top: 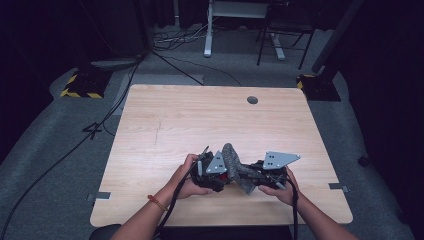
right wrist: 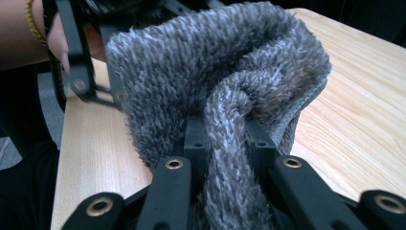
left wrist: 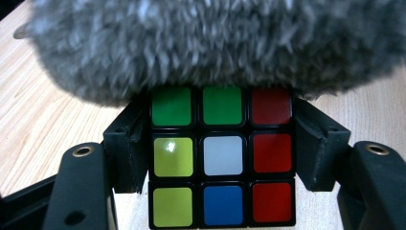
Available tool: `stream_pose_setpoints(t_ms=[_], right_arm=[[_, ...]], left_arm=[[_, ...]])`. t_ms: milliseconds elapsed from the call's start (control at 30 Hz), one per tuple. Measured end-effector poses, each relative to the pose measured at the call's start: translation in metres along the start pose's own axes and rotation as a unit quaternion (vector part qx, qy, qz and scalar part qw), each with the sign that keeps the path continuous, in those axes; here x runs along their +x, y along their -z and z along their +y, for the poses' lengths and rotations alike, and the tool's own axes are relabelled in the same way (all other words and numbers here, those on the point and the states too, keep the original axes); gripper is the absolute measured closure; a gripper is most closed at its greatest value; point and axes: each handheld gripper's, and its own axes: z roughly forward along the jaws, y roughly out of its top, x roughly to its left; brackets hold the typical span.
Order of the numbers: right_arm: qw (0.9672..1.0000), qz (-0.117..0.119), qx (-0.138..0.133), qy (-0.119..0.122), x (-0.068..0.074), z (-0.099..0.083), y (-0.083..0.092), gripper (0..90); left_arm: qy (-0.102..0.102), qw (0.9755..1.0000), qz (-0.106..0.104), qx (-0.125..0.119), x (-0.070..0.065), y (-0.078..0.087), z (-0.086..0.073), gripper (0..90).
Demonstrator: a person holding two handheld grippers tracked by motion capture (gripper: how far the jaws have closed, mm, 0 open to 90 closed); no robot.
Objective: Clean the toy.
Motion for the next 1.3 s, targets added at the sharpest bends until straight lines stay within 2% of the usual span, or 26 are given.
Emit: stream_pose_setpoints(t_ms=[67, 167, 300, 400, 567, 700, 967, 1100, 1200, 1300], right_arm=[[0.9998, -0.013, 0.013, 0.011, 0.001, 0.001, -0.001, 76.2], [0.9997, -0.016, 0.018, 0.004, -0.003, 0.0, -0.002, 76.2], [0.9984, -0.021, 0.051, -0.012, -0.011, -0.008, -0.006, 76.2], [0.9973, -0.028, 0.067, -0.01, -0.013, -0.015, -0.011, 76.2], [0.9977, -0.026, 0.063, -0.011, -0.013, -0.014, -0.012, 76.2], [0.9984, -0.019, 0.053, -0.006, -0.008, -0.012, -0.012, 76.3], [0.9999, -0.007, 0.011, -0.002, -0.004, -0.002, -0.003, 76.3], [0.9997, -0.009, 0.021, -0.009, -0.007, -0.004, -0.004, 76.2], [0.9989, -0.014, 0.041, -0.016, -0.011, -0.007, -0.007, 76.2], [0.9979, -0.006, 0.055, -0.033, -0.015, -0.013, -0.011, 76.2]], left_arm=[[0.002, 1.0, 0.0, -0.003, 0.001, 0.0, 0.001, 33.0], [0.009, 0.9998, 0.0, -0.018, 0.003, 0.004, 0.001, 33.2], [0.017, 0.999, 0.002, -0.042, 0.006, 0.013, 0.002, 33.2], [0.016, 0.9982, 0.004, -0.058, 0.007, 0.02, 0.003, 33.2], [0.019, 0.9971, 0.003, -0.073, 0.008, 0.025, 0.003, 33.3], [0.016, 0.9977, -0.002, -0.066, 0.008, 0.023, 0.003, 33.2], [0.01, 0.9986, -0.005, -0.052, 0.006, 0.018, 0.003, 33.4], [0.011, 0.9982, -0.001, -0.06, 0.006, 0.021, 0.005, 33.5], [0.013, 0.997, 0.001, -0.076, 0.006, 0.026, 0.006, 33.5], [0.016, 0.9955, 0.0, -0.093, 0.006, 0.031, 0.007, 33.5]])
